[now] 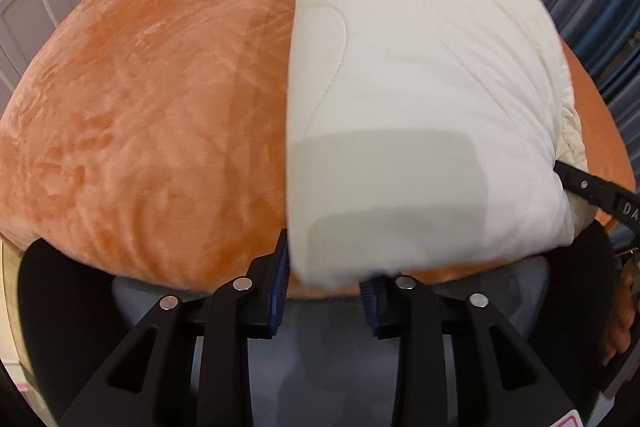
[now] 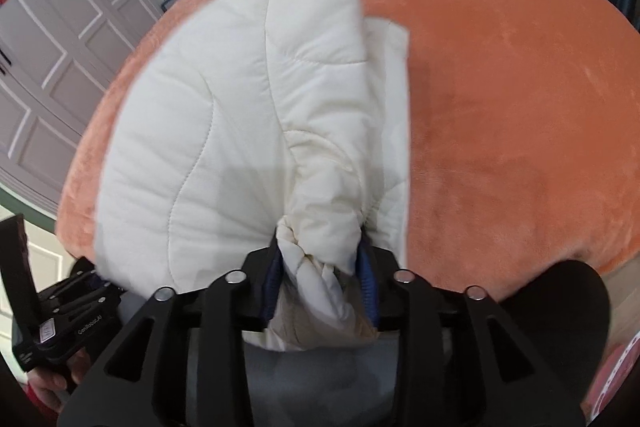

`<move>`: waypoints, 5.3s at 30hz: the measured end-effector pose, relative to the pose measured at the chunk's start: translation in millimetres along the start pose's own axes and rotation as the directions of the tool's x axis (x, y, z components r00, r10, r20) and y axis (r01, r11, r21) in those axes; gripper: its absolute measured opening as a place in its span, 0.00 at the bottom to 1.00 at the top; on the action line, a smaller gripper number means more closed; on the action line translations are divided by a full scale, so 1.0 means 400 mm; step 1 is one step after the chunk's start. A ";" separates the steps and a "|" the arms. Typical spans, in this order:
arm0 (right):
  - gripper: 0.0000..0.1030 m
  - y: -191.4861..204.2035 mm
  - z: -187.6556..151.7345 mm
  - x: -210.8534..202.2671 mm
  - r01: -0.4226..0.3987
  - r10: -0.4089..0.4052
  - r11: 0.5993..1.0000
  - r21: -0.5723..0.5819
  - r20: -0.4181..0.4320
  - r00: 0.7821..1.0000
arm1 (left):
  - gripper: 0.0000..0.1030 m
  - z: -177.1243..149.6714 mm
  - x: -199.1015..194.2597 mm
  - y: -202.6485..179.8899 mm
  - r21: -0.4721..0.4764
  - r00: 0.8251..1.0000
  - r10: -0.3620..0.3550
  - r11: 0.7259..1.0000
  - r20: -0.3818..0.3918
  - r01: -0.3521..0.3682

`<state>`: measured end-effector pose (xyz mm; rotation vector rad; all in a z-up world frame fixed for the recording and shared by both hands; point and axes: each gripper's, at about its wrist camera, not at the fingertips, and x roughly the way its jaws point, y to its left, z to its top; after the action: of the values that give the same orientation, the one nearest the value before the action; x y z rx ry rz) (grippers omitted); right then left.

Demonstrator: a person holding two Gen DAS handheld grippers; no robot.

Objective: Fold large clothes

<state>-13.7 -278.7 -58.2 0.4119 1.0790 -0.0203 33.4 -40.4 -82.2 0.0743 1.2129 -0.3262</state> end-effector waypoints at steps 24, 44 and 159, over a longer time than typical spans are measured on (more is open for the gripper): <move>0.46 0.023 0.334 -0.007 -0.058 0.025 0.975 0.215 0.155 0.988 | 0.32 0.389 -0.110 -0.080 -0.054 0.967 -0.102 0.992 0.234 0.117; 0.17 -0.013 0.272 0.163 0.094 -0.108 0.990 0.108 0.135 0.985 | 0.32 0.415 0.120 -0.161 0.013 0.980 -0.042 0.999 0.194 0.040; 0.17 -0.018 0.114 -0.085 0.008 -0.013 1.000 0.027 0.215 0.976 | 0.44 0.238 -0.167 -0.141 0.007 0.955 -0.123 0.992 0.271 0.126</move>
<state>7.3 -306.8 -13.0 0.4176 0.8673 -0.0870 82.9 -102.0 19.9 -0.0548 0.9489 -0.4263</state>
